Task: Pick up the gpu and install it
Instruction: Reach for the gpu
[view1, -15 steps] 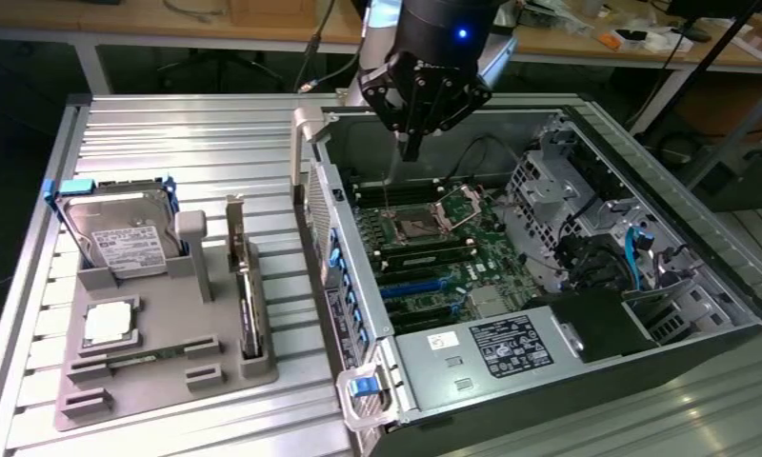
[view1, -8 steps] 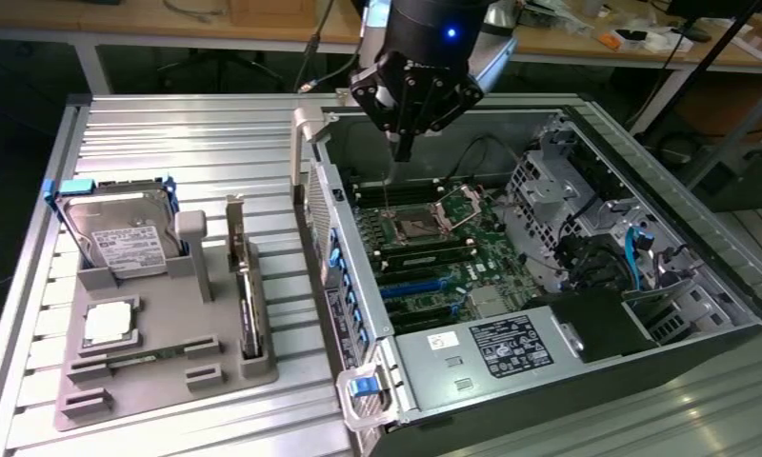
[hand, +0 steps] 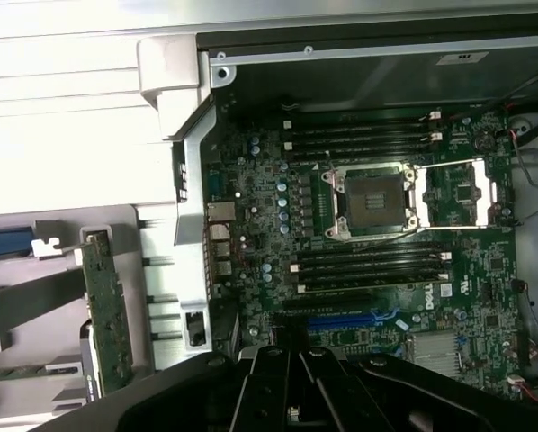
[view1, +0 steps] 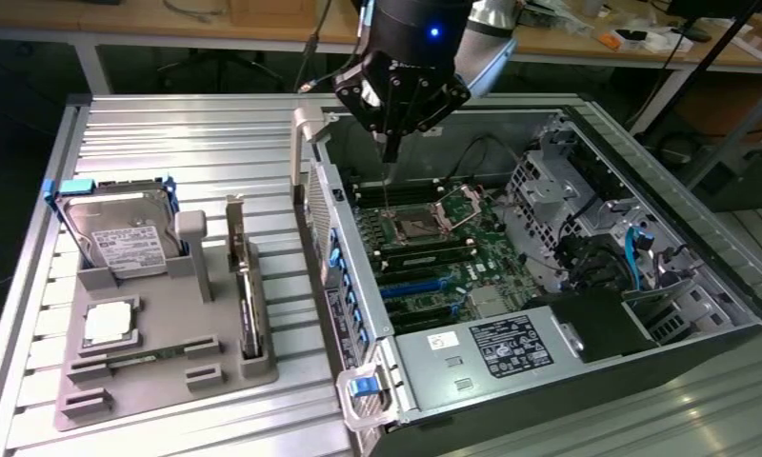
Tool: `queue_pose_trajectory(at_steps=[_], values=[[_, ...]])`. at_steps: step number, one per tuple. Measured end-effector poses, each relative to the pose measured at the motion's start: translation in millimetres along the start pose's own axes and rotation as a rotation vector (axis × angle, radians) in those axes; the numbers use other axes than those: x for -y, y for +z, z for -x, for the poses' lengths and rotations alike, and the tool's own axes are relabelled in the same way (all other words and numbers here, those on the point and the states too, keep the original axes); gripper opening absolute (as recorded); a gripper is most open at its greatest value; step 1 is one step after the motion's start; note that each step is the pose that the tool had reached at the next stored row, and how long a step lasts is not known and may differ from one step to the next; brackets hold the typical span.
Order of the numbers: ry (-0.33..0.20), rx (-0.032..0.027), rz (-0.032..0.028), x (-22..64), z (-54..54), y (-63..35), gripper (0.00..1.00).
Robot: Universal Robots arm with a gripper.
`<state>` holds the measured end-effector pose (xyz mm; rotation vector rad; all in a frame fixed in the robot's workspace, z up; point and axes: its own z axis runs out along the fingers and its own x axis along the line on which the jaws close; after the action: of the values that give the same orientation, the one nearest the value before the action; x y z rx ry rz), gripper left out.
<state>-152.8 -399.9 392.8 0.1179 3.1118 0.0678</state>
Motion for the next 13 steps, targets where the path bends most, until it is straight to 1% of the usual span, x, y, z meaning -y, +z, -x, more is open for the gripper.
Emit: queue_pose_trajectory(at_steps=[7,13], values=[[0.0,-0.0001,-0.0001,0.6,-7.8,-0.2,0.11],[0.0,-0.0001,-0.0001,0.9,-12.4,-0.4,0.11]])
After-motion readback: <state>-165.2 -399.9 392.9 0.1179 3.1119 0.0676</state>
